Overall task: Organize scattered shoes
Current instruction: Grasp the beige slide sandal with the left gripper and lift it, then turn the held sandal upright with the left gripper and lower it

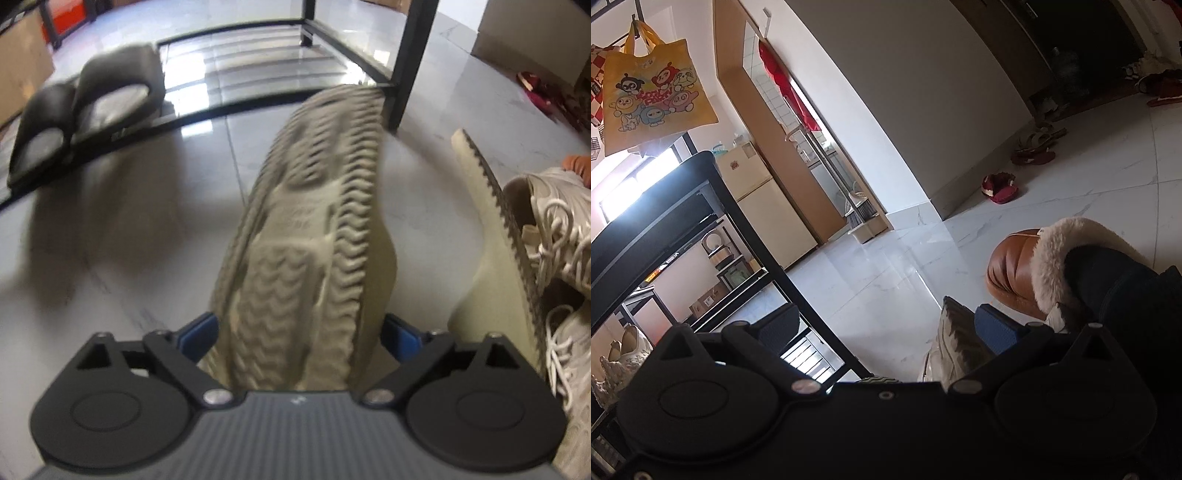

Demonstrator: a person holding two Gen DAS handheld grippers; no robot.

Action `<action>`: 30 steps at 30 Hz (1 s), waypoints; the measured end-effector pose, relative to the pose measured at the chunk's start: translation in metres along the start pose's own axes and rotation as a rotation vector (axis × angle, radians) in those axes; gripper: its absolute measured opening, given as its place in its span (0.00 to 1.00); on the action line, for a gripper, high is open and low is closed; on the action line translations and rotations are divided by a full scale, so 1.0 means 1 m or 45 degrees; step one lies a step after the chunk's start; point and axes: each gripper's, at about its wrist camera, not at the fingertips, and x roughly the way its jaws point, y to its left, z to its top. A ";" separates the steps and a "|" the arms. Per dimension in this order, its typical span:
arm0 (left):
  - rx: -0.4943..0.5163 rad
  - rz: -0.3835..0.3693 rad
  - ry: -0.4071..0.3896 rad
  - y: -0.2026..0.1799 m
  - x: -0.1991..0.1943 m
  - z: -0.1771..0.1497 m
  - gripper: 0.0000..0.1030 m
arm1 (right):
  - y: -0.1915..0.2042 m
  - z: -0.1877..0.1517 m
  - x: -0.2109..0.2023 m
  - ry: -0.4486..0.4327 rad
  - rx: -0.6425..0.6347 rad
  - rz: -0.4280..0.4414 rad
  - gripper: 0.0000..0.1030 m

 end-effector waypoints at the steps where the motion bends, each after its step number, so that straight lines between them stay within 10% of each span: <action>1: 0.034 0.016 -0.010 -0.005 0.002 0.005 0.94 | -0.001 0.000 0.001 0.005 0.003 -0.002 1.00; 8: 0.040 0.086 0.076 -0.015 0.021 0.017 0.90 | -0.006 0.000 0.006 0.029 0.034 -0.013 1.00; 16: -0.169 -0.075 0.068 0.022 0.003 0.006 0.76 | -0.010 0.000 0.008 0.043 0.048 -0.008 1.00; 30: -0.454 -0.202 0.130 0.095 -0.048 -0.078 0.76 | 0.001 -0.016 0.016 0.071 -0.105 -0.118 1.00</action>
